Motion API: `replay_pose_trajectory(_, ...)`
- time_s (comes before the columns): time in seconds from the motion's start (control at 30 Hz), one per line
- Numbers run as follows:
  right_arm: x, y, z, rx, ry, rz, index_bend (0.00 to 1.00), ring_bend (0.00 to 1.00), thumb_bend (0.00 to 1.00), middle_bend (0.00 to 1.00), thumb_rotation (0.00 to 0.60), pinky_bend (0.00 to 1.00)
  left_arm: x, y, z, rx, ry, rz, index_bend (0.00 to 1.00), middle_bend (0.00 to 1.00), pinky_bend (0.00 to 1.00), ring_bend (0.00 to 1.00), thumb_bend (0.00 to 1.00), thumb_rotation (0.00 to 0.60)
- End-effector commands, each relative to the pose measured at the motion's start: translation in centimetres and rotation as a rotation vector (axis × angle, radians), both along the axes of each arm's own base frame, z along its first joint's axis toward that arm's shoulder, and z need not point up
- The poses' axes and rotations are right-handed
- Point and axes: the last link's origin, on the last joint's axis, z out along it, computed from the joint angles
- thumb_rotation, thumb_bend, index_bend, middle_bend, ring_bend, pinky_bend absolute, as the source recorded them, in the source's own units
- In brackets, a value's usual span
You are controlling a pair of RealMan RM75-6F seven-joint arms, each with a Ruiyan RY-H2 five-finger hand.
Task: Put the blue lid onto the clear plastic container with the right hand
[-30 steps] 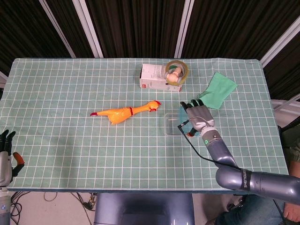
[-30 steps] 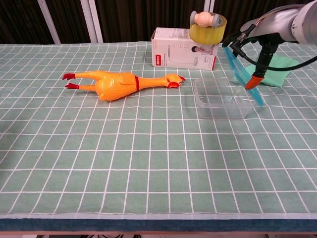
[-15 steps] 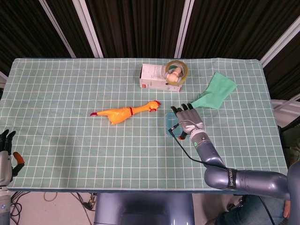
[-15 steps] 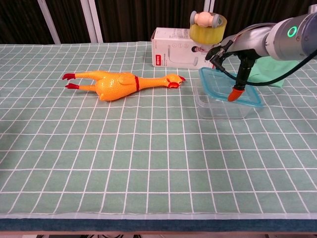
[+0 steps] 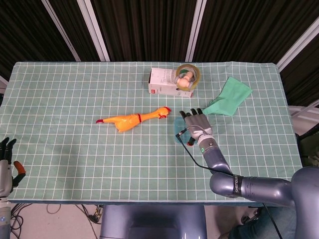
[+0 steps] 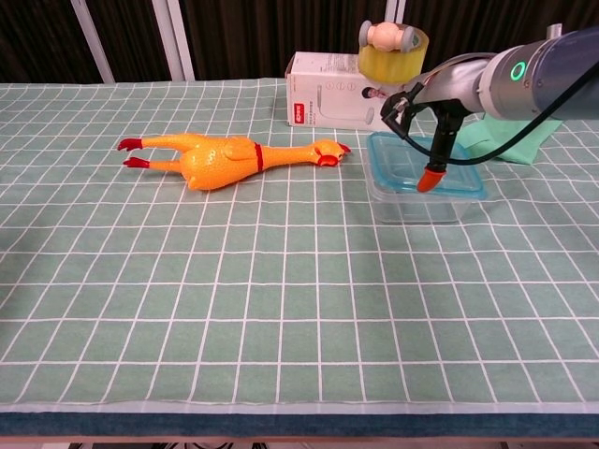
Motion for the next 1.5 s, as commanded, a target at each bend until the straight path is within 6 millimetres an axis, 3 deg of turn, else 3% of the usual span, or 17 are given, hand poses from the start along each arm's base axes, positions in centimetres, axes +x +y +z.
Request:
replay_pose_trajectory(0.03, -0.2, 0.1, -0.1, 0.008, 0.014, 0.003, 0.00, 0.05, 0.15, 0.45, 0.600, 0.00, 0.0, 0.1, 0.1, 0.002, -0.001, 0.001, 0.10, 0.00, 0.00, 0.00, 0.77, 0.600)
replay_pose_trajectory(1.23, -0.4, -0.2, -1.8, -0.002, 0.049, 0.014, 0.00, 0.05, 0.15, 0.45, 0.600, 0.00, -0.1, 0.2, 0.1, 0.001, 0.001, 0.006, 0.10, 0.00, 0.00, 0.00, 0.77, 0.600)
replay_pose_trajectory(1.5, -0.4, -0.2, -1.3, -0.019, 0.037, 0.010, 0.00, 0.04, 0.15, 0.34, 0.600, 0.00, -0.1, 0.2, 0.1, -0.001, 0.001, 0.005, 0.10, 0.00, 0.00, 0.00, 0.77, 0.600)
